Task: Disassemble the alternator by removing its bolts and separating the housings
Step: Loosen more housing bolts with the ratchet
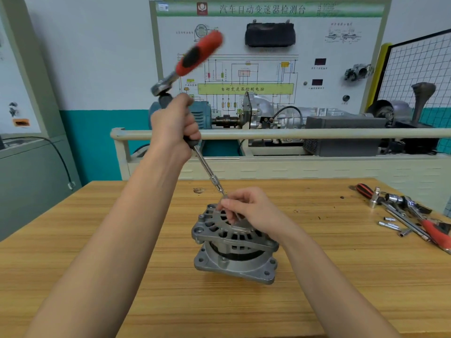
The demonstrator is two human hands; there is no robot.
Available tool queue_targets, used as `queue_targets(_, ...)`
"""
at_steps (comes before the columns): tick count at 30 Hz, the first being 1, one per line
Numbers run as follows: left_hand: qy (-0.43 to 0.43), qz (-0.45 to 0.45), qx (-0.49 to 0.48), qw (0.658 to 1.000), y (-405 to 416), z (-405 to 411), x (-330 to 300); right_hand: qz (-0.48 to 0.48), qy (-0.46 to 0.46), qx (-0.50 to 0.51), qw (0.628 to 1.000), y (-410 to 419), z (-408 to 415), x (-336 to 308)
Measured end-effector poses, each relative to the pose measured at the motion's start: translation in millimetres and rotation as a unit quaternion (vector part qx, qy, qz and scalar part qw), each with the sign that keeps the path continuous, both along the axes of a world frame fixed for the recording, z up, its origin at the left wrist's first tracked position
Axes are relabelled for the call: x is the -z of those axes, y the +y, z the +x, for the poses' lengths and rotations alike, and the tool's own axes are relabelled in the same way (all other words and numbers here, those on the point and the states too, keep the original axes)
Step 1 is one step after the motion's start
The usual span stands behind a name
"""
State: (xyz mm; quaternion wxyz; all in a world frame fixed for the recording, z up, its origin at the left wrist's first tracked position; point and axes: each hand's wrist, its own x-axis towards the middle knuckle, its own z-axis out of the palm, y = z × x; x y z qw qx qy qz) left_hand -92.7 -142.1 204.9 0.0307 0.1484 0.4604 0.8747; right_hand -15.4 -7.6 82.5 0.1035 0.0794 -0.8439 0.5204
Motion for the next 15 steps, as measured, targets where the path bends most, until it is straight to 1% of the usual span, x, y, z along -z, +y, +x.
queue_targets(2, -0.057, 0.066, 0.017, 0.996, -7.6, -10.1, 1.8, -0.049, 0.023, 0.010, 0.998, 3.3, 2.6, -1.1)
queue_targets(4, -0.107, 0.130, 0.032, 0.985, -12.1, -17.0, 8.9, -0.080, 0.050, 0.034, 0.995, 5.9, 5.5, -3.2)
queue_targets(6, -0.146, 0.188, 0.044, 0.970, -12.3, -20.4, 20.7, -0.084, 0.082, 0.074, 0.990, 6.9, 7.6, -3.3)
queue_targets(9, -0.173, 0.226, 0.044, 0.958, -8.0, -23.9, 36.1, -0.028, 0.117, 0.147, 0.982, 5.2, 9.9, 3.5)
queue_targets(11, -0.182, 0.229, 0.043, 0.955, -4.4, -26.8, 40.9, -0.004, 0.135, 0.180, 0.974, 4.0, 10.6, 8.2)
queue_targets(15, -0.203, 0.234, 0.038, 0.950, 2.8, -30.4, 52.7, 0.088, 0.171, 0.241, 0.951, 5.4, 10.4, 13.9)
